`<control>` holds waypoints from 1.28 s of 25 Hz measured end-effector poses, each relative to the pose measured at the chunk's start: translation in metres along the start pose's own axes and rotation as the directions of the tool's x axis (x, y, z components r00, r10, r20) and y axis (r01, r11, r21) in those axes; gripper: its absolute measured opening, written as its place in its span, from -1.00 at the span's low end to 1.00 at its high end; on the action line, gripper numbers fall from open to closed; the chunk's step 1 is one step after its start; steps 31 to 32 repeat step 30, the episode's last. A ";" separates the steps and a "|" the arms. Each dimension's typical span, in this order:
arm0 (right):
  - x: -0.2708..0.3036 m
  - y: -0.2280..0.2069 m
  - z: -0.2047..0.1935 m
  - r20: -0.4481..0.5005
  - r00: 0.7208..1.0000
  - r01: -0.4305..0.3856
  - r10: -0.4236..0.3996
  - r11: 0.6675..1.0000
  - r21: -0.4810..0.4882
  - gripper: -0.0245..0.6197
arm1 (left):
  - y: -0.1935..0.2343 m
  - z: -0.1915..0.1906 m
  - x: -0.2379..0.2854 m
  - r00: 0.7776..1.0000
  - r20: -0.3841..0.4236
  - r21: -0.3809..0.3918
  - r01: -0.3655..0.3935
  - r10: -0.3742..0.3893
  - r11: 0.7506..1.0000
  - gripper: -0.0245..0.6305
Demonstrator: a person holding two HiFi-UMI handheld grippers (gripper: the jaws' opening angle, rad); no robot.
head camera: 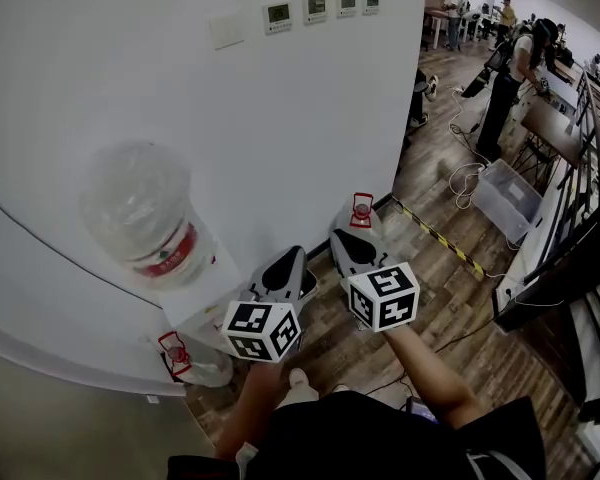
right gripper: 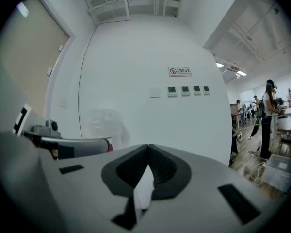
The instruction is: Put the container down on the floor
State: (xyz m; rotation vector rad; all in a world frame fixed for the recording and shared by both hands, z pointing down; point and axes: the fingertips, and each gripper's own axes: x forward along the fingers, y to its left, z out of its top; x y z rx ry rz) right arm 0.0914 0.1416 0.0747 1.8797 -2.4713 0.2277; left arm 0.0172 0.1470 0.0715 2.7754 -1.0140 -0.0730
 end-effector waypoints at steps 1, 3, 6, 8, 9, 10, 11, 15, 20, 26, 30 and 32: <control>-0.001 0.002 0.001 0.002 1.000 -0.002 0.002 1.000 -0.004 -0.83 | -0.001 0.000 -0.001 1.000 0.001 0.002 -0.001 0.001 1.000 -0.87; -0.004 0.004 0.002 0.005 1.000 -0.005 0.005 1.000 -0.006 -0.83 | -0.002 0.000 -0.003 1.000 0.003 0.009 -0.004 0.004 1.000 -0.87; -0.007 0.006 0.001 0.007 1.000 -0.005 0.005 1.000 -0.001 -0.83 | -0.005 -0.001 -0.006 1.000 0.003 0.014 -0.002 0.002 1.000 -0.87; -0.009 0.006 0.001 0.009 1.000 -0.006 0.006 1.000 0.004 -0.83 | -0.007 -0.002 -0.008 1.000 0.003 0.014 -0.002 0.002 1.000 -0.87; -0.010 0.006 0.001 0.009 1.000 -0.007 0.007 1.000 0.006 -0.83 | -0.008 -0.002 -0.009 1.000 0.004 0.013 -0.003 0.003 1.000 -0.87; -0.011 0.007 0.001 0.009 1.000 -0.009 0.009 1.000 0.008 -0.83 | -0.008 -0.002 -0.011 1.000 0.005 0.011 -0.005 0.005 1.000 -0.87; -0.011 0.008 0.001 0.009 1.000 -0.012 0.012 1.000 0.010 -0.83 | -0.007 -0.002 -0.012 1.000 0.005 0.010 -0.007 0.007 1.000 -0.87; -0.011 0.011 0.001 0.009 1.000 -0.016 0.016 1.000 -0.001 -0.83 | -0.007 -0.002 -0.014 1.000 0.007 0.005 -0.011 0.011 1.000 -0.87; -0.012 0.015 -0.001 0.005 1.000 -0.020 0.020 1.000 -0.015 -0.83 | -0.009 -0.001 -0.016 1.000 0.007 0.009 -0.013 0.013 1.000 -0.87; -0.015 0.011 -0.001 0.009 1.000 -0.023 0.023 1.000 -0.004 -0.83 | -0.013 0.000 -0.015 1.000 0.004 0.015 -0.009 0.009 1.000 -0.87; -0.016 0.009 0.000 0.012 1.000 -0.027 0.027 1.000 -0.002 -0.83 | -0.016 -0.001 -0.012 1.000 0.001 0.018 -0.006 0.006 1.000 -0.87; -0.016 0.009 0.000 0.012 1.000 -0.027 0.027 1.000 -0.002 -0.83 | -0.016 -0.001 -0.012 1.000 0.001 0.018 -0.006 0.006 1.000 -0.87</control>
